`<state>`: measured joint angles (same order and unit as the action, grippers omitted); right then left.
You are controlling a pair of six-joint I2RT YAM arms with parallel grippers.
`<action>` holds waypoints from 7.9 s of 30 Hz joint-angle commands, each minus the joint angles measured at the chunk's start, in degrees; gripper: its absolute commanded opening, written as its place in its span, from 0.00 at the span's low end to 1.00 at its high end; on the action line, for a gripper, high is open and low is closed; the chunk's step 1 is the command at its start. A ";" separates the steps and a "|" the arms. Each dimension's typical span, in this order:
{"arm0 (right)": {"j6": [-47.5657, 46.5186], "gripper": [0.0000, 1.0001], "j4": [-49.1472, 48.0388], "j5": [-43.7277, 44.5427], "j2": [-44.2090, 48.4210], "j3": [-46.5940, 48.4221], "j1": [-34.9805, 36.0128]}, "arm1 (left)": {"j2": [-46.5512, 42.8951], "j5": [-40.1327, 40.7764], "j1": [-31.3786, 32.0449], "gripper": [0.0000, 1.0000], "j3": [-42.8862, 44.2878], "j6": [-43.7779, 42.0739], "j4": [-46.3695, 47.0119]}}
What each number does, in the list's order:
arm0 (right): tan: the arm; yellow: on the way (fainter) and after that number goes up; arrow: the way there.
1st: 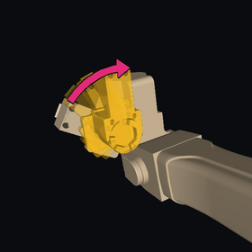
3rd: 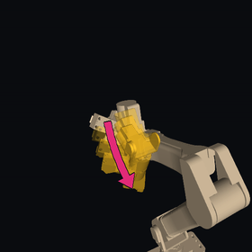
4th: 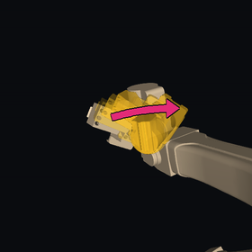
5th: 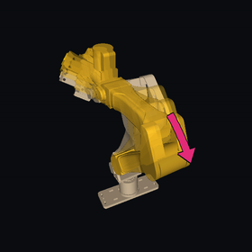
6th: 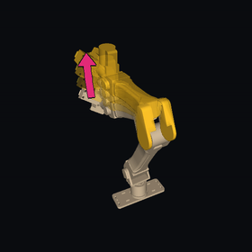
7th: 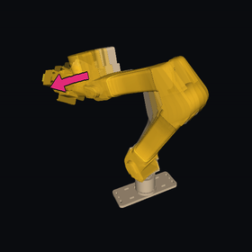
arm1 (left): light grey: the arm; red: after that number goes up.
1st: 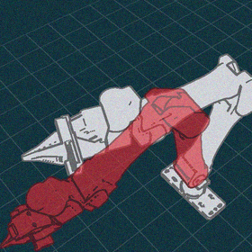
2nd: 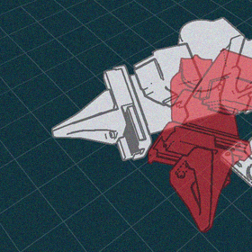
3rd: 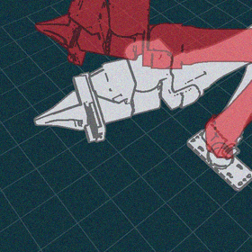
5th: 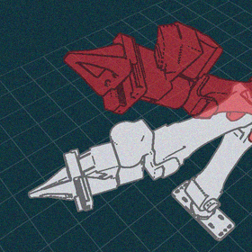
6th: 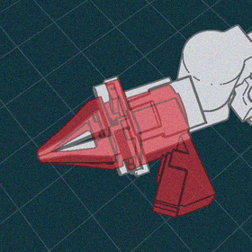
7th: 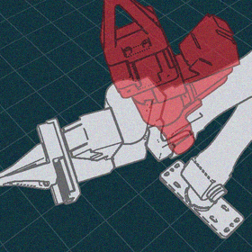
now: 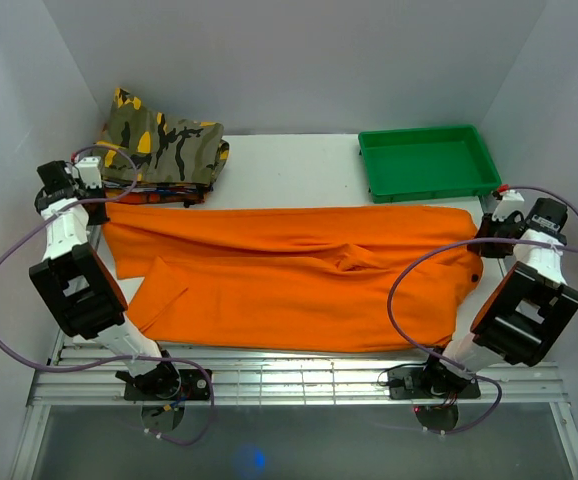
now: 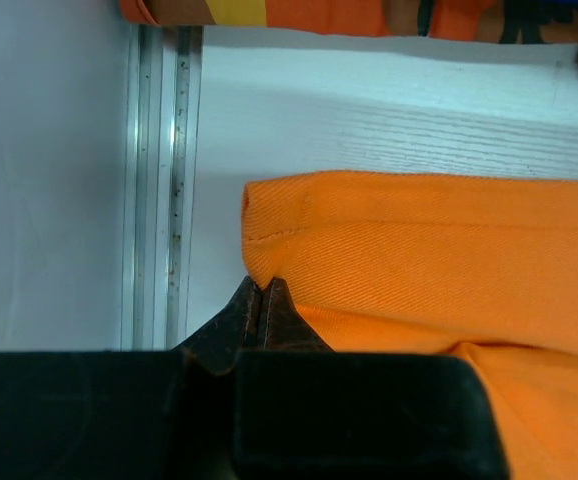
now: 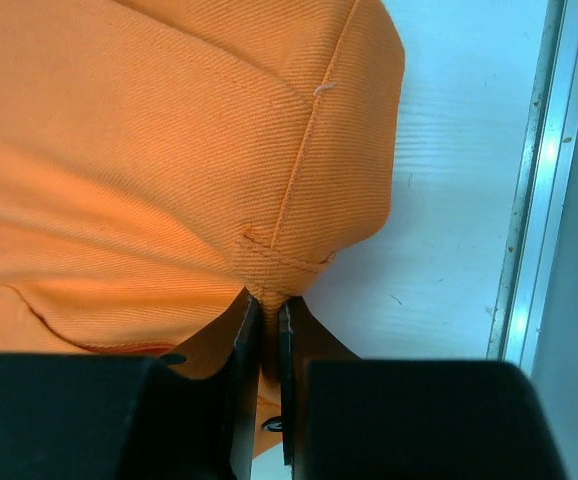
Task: Fold and stack the trousers
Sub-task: Flatten the trousers out
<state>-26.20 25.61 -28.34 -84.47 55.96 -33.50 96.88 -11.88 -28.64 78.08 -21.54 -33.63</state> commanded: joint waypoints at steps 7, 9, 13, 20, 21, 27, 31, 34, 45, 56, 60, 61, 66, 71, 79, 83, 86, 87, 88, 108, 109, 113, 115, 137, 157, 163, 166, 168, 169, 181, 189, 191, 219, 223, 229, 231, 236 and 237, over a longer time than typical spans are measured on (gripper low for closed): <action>-2.90 0.08 1.91 4.96 -9.13 9.69 5.18 | 7.08 -2.27 -0.10 0.00 7.33 1.67 6.91; -0.10 0.08 -0.81 5.92 -9.66 10.30 8.60 | 9.97 -1.92 0.25 0.00 9.44 2.12 7.70; 3.52 0.10 -3.20 8.73 -12.29 14.34 12.40 | 16.57 0.01 0.69 0.21 18.30 2.47 3.07; -1.48 0.89 4.36 15.50 -11.00 16.99 12.84 | 9.39 -9.12 -0.18 0.65 17.49 -5.70 -12.14; -2.27 0.91 5.06 15.85 -10.03 16.38 12.84 | 8.42 -9.04 -0.36 0.66 16.06 -6.92 -13.30; -7.63 0.75 13.84 7.96 -3.96 14.35 13.71 | 2.70 -14.21 -0.80 0.58 3.15 -11.42 -18.14; -9.23 0.65 17.46 5.14 -4.48 12.77 17.32 | 6.73 -17.82 0.25 0.50 1.90 -9.05 -18.32; -6.68 0.62 14.48 3.90 -5.88 11.71 19.95 | 11.04 -15.91 2.62 0.40 0.67 -6.42 -15.69; 0.70 0.61 1.65 10.58 -15.90 12.07 25.59 | 13.07 -1.05 1.32 0.22 -7.59 -10.70 -18.84; -4.12 0.68 0.85 19.90 -15.21 1.89 24.80 | 20.44 2.84 -5.90 0.25 5.65 -13.28 -20.16; -4.66 0.80 2.77 16.40 -12.57 2.12 24.71 | 25.63 -0.86 -1.87 0.36 16.73 -10.72 -22.27; -4.22 0.82 4.09 13.51 -12.30 3.52 24.79 | 25.81 -2.52 -1.07 0.41 19.62 -10.45 -23.32; -6.39 0.89 18.74 9.44 -10.11 16.70 24.53 | 20.21 -8.59 2.36 0.58 22.20 -10.79 -29.99; -16.51 0.88 30.89 14.35 -3.26 14.36 23.65 | 5.38 -9.31 3.15 0.63 9.57 -16.51 -35.97; -19.42 0.85 33.02 22.45 5.01 -2.87 22.25 | -11.53 -2.64 9.39 0.64 -19.35 -16.71 -32.48; -17.05 0.81 30.21 23.06 2.39 -7.79 22.25 | -12.86 1.23 13.25 0.64 -28.15 -13.36 -26.77; -15.56 0.77 29.24 21.66 -0.43 -7.98 22.25 | -11.37 5.10 14.49 0.64 -32.02 -10.82 -21.67; -15.20 0.75 28.89 21.14 -0.96 -7.72 22.25 | -10.41 5.98 14.41 0.61 -32.38 -10.19 -20.53; -14.16 0.71 27.84 20.35 -1.66 -7.28 22.25 | -8.57 6.86 14.41 0.56 -32.47 -9.58 -17.90; -8.18 0.73 21.95 26.76 -14.04 13.54 53.60 | 11.91 4.76 2.46 0.00 0.92 -7.12 -24.12; -7.56 0.95 22.81 24.67 -14.49 16.60 54.32 | 13.15 4.85 2.45 0.00 1.28 -6.50 -24.12; -6.85 0.90 25.27 13.89 -5.30 17.16 42.70 | 15.26 5.81 2.45 0.00 -0.30 -6.41 -22.10; -10.77 0.92 31.06 -2.18 -0.46 14.90 19.98 | 16.06 5.03 2.37 0.00 -0.56 -5.80 -21.66; -6.77 0.79 22.64 -10.60 -22.83 1.95 -1.23 | 16.94 3.44 2.45 0.00 0.40 -4.83 -21.13; -16.25 0.08 36.07 -8.93 -18.37 12.13 -2.80 | 18.08 3.18 2.45 0.00 0.93 -5.00 -20.34; -21.70 0.08 45.66 -7.08 -18.97 26.73 -6.14 | 18.34 3.00 2.36 0.00 0.49 -5.35 -19.72; -23.28 0.08 49.18 -5.16 -20.12 30.77 -6.93 | 18.08 2.92 2.36 0.00 0.14 -5.35 -19.55; -23.37 0.08 49.19 -2.26 -20.47 33.58 -7.90 | 17.82 3.09 2.36 0.00 -0.30 -5.44 -19.37; -23.37 0.08 49.19 -1.20 -20.56 36.90 -8.34 | 17.82 3.18 2.36 0.00 -0.39 -5.62 -19.37; -22.60 0.46 38.59 13.75 -11.78 19.81 0.54 | 17.64 3.44 2.19 0.00 -1.36 -5.79 -19.02; -20.21 0.81 27.57 5.15 -17.74 6.98 -0.96 | 16.76 3.97 2.19 0.00 -1.18 -6.06 -19.63; -18.47 0.79 27.65 -0.19 -19.59 6.44 -0.87 | 16.85 4.14 2.19 0.00 -1.00 -6.15 -19.72; -22.50 0.93 35.30 13.24 -7.10 14.93 0.71 | 9.83 -10.15 3.32 0.73 12.84 -16.59 -31.57; -15.83 0.84 33.73 4.97 -14.48 27.07 1.32 | 4.48 -21.77 9.82 0.78 17.80 -18.63 -34.75; -8.97 0.67 33.28 5.13 -23.89 32.72 4.84 | 3.49 -30.57 26.25 0.77 20.61 -11.17 -30.11; -9.05 0.73 34.34 6.36 -23.73 29.49 4.84 | 5.15 -31.80 31.94 0.77 21.40 -7.66 -28.87; -14.31 0.85 32.32 11.37 -16.00 16.65 2.74 | 8.32 -32.51 37.60 0.76 21.33 -3.43 -25.88; -15.98 0.85 31.88 11.46 -15.12 14.54 2.13 | 8.59 -32.42 37.78 0.76 20.89 -2.72 -25.27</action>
<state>-38.65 56.12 -19.07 -105.54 75.44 -29.23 105.03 -41.43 9.28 99.20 -28.36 -61.14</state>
